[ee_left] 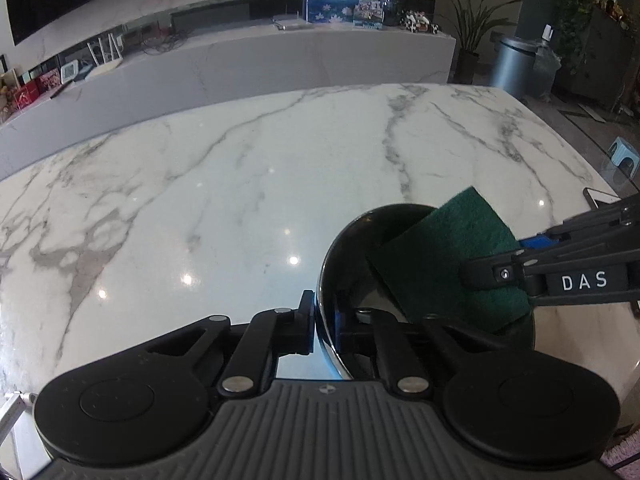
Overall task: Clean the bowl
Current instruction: 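Scrub the inner wall with the pad while the left tool holds the rim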
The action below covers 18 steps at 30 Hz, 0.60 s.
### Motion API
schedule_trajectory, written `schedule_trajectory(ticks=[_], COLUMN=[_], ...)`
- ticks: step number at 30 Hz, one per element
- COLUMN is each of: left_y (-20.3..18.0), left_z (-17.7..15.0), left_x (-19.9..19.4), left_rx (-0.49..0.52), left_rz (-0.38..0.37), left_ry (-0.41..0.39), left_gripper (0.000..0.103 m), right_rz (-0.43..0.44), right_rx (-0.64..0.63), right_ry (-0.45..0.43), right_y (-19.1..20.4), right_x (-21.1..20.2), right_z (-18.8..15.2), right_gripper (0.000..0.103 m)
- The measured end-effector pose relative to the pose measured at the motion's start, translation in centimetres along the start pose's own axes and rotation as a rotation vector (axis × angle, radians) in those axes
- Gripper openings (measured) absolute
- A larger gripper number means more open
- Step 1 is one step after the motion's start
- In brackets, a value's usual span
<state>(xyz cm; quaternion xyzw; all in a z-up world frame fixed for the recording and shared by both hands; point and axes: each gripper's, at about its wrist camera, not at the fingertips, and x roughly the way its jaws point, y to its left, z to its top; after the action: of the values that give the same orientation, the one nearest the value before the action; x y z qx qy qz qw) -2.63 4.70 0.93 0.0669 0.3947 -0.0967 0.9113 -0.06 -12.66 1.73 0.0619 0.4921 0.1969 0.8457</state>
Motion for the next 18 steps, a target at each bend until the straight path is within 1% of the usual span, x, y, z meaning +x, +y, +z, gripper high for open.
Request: schedule_trajectory(ticks=[3, 5, 6, 9, 11, 15, 18], left_y=[-1.3, -1.8, -1.9, -2.0, -1.9, -1.7, -1.5], left_z=[-0.1, -0.1, -0.2, -0.3, -0.3, -0.2, -0.2], left_x=[-0.8, -0.9, -0.8, -0.8, -0.7, -0.7, -0.7], left_rx=[0.083, 0.103, 0.106, 0.098, 0.089, 0.074, 0.063], left_rz=[0.044, 0.049, 0.055, 0.059, 0.053, 0.044, 0.038], left_ry=[-0.067, -0.081, -0.083, -0.082, -0.081, -0.079, -0.077], left_gripper=[0.008, 0.007, 0.007, 0.007, 0.007, 0.007, 0.007], right_rz=[0.017, 0.013, 0.016, 0.065, 0.097, 0.125, 0.121], right_rx=[0.097, 0.166, 0.2, 0.331, 0.401, 0.471, 0.476], right_ry=[0.009, 0.033, 0.048, 0.1, 0.111, 0.119, 0.115], right_y=[-0.6, -0.8, -1.0, -1.7, -2.0, -2.0, -1.9], right_x=[-0.8, -1.0, -0.9, -0.6, -0.4, 0.1, 0.4], right_z=[-0.4, -1.0, -1.4, -2.7, -3.5, -4.3, -4.5], right_gripper=[0.023, 0.025, 0.025, 0.032, 0.032, 0.031, 0.026])
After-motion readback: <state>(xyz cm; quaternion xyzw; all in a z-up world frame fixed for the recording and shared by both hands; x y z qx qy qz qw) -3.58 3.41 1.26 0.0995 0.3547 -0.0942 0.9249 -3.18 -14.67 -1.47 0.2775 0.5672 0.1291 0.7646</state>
